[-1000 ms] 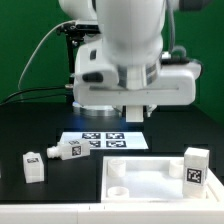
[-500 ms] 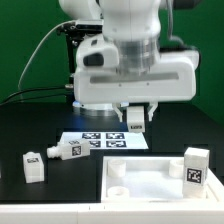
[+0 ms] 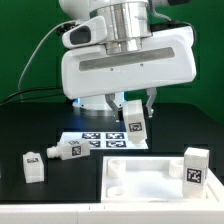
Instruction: Assemble square table
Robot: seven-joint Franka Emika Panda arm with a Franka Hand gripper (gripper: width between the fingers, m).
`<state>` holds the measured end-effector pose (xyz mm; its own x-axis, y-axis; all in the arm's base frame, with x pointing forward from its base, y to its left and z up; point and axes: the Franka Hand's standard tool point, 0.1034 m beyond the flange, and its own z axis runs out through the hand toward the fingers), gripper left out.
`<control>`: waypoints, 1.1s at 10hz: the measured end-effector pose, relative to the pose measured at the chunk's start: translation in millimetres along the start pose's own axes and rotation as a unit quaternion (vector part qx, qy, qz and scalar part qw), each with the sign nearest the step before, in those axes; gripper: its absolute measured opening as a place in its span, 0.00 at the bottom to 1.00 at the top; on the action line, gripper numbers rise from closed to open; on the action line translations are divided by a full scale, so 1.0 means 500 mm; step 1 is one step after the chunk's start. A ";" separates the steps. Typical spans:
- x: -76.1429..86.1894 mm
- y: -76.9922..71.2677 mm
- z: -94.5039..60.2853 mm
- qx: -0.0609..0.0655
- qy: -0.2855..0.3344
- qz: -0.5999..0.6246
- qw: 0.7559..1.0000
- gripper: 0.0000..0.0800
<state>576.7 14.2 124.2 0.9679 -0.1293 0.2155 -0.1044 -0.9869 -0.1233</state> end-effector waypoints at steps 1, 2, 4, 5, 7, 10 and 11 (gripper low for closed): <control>-0.002 0.008 0.003 -0.013 0.030 -0.003 0.999 0.36; 0.005 0.014 0.003 -0.020 0.048 -0.008 0.999 0.36; 0.079 0.039 -0.002 -0.043 0.117 -0.046 0.991 0.36; 0.107 0.046 0.000 -0.048 0.143 -0.063 0.987 0.36; 0.109 0.043 0.008 -0.048 0.164 -0.058 0.983 0.36; 0.104 0.039 0.033 -0.048 0.159 -0.056 0.984 0.36; 0.104 0.043 0.048 -0.052 0.162 -0.057 0.984 0.36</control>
Offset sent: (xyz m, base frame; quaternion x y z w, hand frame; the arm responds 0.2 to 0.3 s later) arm 0.0720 0.0113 0.0169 0.0914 0.1817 -0.0161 0.9790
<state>630.6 -11.2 109.3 0.8524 -0.0248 0.5224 -0.0387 -0.9991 0.0156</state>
